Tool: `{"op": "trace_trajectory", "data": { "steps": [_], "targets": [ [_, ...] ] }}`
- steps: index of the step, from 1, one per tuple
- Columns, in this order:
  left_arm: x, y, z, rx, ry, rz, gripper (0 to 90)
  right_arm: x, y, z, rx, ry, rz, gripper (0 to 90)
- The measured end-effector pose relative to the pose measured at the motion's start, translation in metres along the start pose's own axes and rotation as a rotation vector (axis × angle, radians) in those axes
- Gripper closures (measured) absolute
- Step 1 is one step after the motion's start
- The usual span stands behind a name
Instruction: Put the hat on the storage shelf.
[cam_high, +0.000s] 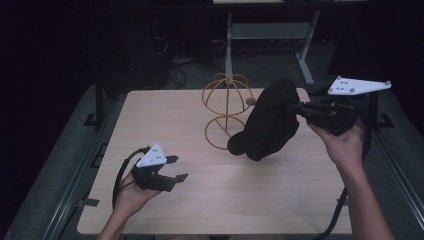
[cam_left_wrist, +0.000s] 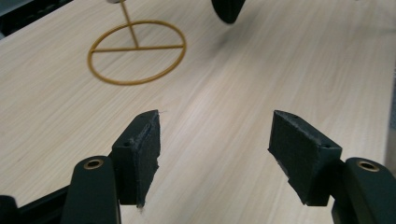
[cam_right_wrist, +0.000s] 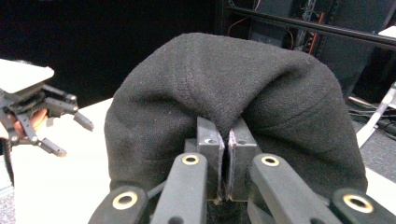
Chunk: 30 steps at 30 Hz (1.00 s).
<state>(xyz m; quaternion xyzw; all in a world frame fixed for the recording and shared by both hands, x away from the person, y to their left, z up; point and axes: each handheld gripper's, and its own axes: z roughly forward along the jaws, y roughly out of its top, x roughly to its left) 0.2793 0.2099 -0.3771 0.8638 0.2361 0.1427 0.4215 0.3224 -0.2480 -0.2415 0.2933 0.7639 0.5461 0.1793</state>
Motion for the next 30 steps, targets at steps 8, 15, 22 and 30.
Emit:
{"op": "trace_trajectory", "data": {
  "steps": [8,15,22,30],
  "targets": [
    [0.009,-0.019,0.005,0.043,0.050,-0.007,29.5,-0.010,0.026,0.019,0.011,-0.013,-0.010,86.6],
    [0.012,-0.025,0.013,0.059,0.045,-0.008,28.6,-0.013,0.049,0.037,0.023,-0.025,-0.036,86.6],
    [0.014,-0.026,0.012,0.053,0.046,-0.014,27.4,-0.014,0.074,0.060,0.032,-0.032,-0.054,86.6],
    [0.017,-0.031,0.013,0.038,0.040,-0.039,26.7,-0.017,0.091,0.090,0.031,-0.029,-0.048,86.4]
  ]
}}
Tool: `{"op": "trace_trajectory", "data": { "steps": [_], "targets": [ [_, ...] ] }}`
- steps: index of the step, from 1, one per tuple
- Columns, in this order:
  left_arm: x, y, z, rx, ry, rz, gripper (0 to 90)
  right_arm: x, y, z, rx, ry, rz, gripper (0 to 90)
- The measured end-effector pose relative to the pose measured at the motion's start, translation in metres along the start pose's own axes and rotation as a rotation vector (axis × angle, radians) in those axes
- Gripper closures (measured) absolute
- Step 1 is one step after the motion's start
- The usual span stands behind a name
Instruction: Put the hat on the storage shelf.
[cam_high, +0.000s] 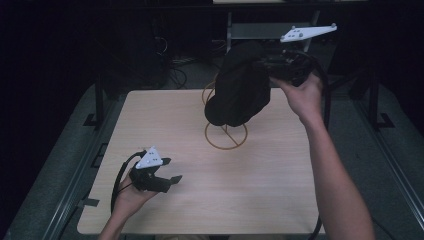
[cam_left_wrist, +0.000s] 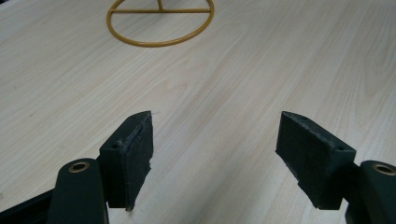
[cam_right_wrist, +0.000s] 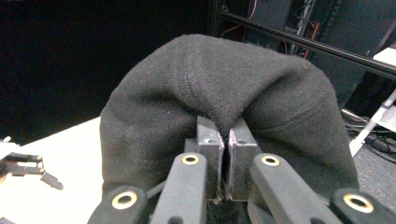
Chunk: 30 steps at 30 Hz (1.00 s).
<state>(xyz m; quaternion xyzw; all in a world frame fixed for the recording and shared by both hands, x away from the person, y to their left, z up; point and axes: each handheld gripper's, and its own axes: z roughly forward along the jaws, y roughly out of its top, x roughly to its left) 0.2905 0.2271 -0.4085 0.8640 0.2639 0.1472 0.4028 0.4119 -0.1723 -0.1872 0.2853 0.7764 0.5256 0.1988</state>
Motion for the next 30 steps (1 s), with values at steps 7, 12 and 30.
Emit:
{"op": "trace_trajectory", "data": {
  "steps": [7,12,30],
  "targets": [
    [0.003,-0.001,-0.001,-0.011,-0.002,-0.010,26.5,-0.006,0.001,0.026,-0.004,0.014,0.039,86.2],
    [0.002,-0.001,-0.001,-0.012,-0.004,-0.007,26.4,-0.011,0.001,0.041,-0.021,0.026,0.073,86.1],
    [0.003,-0.004,-0.003,-0.038,-0.018,-0.047,24.8,-0.012,0.002,0.094,0.030,0.028,0.116,85.2]
  ]
}}
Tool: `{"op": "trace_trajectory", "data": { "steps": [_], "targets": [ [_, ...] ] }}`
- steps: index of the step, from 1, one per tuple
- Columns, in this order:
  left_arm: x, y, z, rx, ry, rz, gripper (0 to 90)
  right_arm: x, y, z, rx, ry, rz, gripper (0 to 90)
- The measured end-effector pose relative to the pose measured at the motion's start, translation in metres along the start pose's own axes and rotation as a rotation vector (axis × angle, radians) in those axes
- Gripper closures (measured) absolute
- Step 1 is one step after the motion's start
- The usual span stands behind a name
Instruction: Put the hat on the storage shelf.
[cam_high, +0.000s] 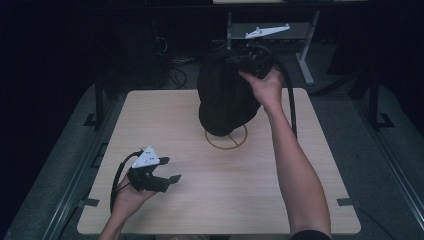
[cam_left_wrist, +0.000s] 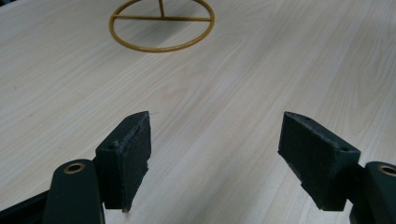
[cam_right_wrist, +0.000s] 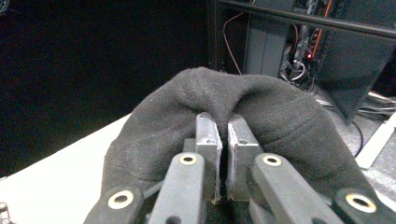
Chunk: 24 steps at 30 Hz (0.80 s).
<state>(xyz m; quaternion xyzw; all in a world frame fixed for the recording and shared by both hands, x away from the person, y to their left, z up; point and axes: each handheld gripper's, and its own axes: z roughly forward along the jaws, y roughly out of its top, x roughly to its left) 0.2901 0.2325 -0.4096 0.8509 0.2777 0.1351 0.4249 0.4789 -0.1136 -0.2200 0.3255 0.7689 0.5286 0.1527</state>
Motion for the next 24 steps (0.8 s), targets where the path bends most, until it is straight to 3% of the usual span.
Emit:
{"op": "trace_trajectory", "data": {
  "steps": [14,23,24],
  "targets": [
    [0.002,0.000,-0.004,-0.018,0.002,0.001,24.8,-0.002,-0.004,0.027,0.001,0.011,0.044,84.1],
    [0.002,0.001,-0.006,-0.021,0.000,-0.001,24.8,-0.002,-0.004,0.039,0.015,-0.010,0.021,79.6],
    [0.003,0.000,-0.006,-0.020,0.000,0.002,24.8,0.000,-0.003,0.043,0.028,-0.015,0.013,84.1]
  ]
}}
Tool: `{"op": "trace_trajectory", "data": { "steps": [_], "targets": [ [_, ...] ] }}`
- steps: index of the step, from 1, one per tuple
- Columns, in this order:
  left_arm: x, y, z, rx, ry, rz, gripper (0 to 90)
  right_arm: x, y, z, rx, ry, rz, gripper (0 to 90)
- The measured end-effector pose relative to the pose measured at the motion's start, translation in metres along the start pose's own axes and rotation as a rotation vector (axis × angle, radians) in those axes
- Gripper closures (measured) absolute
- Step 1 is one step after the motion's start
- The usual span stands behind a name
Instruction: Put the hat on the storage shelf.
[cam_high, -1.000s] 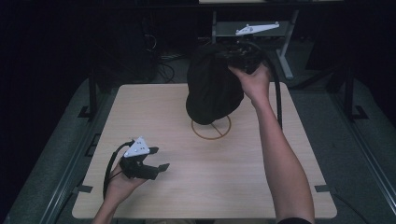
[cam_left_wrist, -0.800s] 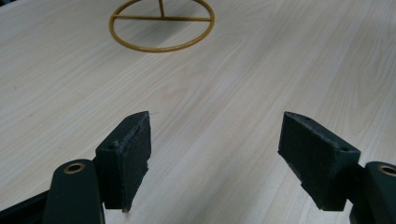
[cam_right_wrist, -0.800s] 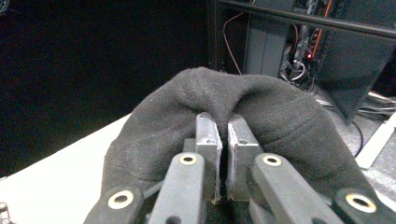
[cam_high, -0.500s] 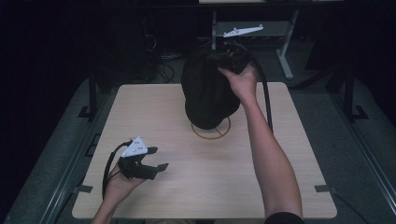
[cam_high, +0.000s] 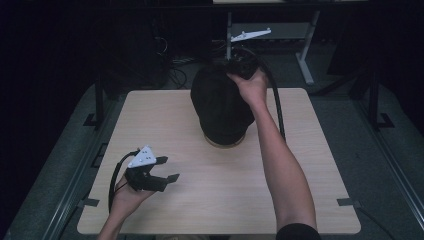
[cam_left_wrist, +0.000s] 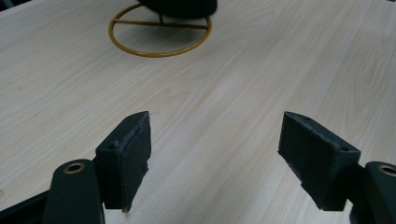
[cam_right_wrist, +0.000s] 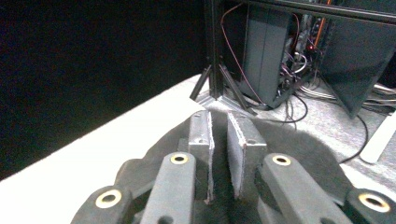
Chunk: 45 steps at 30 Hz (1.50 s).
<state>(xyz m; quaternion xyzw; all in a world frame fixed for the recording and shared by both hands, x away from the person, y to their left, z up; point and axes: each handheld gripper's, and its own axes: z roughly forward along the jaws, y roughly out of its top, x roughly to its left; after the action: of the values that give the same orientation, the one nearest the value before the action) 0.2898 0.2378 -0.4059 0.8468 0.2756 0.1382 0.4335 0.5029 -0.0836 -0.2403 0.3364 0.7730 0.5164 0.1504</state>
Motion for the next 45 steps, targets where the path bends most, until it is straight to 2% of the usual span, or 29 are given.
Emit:
{"op": "trace_trajectory", "data": {
  "steps": [6,9,13,15,19,22,24,31,38,45],
  "targets": [
    [0.001,-0.001,-0.001,0.000,0.002,-0.005,24.8,0.003,-0.001,0.011,0.058,-0.035,-0.046,86.4],
    [0.001,-0.002,-0.001,0.003,0.003,-0.008,24.8,0.002,-0.003,0.014,0.083,-0.033,-0.039,86.2],
    [0.001,-0.002,-0.001,0.001,0.004,-0.007,24.7,0.002,-0.004,0.012,0.081,-0.033,-0.035,81.3],
    [0.001,-0.002,-0.001,0.003,0.003,-0.005,24.6,0.003,-0.003,0.009,0.075,-0.034,-0.036,77.0],
    [0.001,-0.002,0.000,0.000,0.003,-0.009,24.3,0.002,-0.005,-0.001,0.054,-0.003,-0.016,69.1],
    [0.001,-0.003,0.001,0.003,0.002,-0.014,23.8,0.002,-0.007,-0.007,0.043,0.012,0.003,66.7],
    [0.001,-0.004,0.001,0.008,0.006,-0.006,23.3,0.001,-0.008,-0.011,0.042,0.026,0.003,64.3],
    [0.003,-0.005,0.001,0.009,0.008,-0.016,23.0,0.004,-0.014,-0.025,0.028,0.038,0.003,57.4],
    [0.003,-0.005,0.002,0.018,0.009,-0.007,22.8,-0.001,-0.025,-0.044,0.005,0.028,0.022,53.3],
    [0.001,-0.005,0.003,0.013,0.007,-0.018,22.4,-0.004,-0.030,-0.060,-0.017,0.013,0.026,49.4]
  ]
}}
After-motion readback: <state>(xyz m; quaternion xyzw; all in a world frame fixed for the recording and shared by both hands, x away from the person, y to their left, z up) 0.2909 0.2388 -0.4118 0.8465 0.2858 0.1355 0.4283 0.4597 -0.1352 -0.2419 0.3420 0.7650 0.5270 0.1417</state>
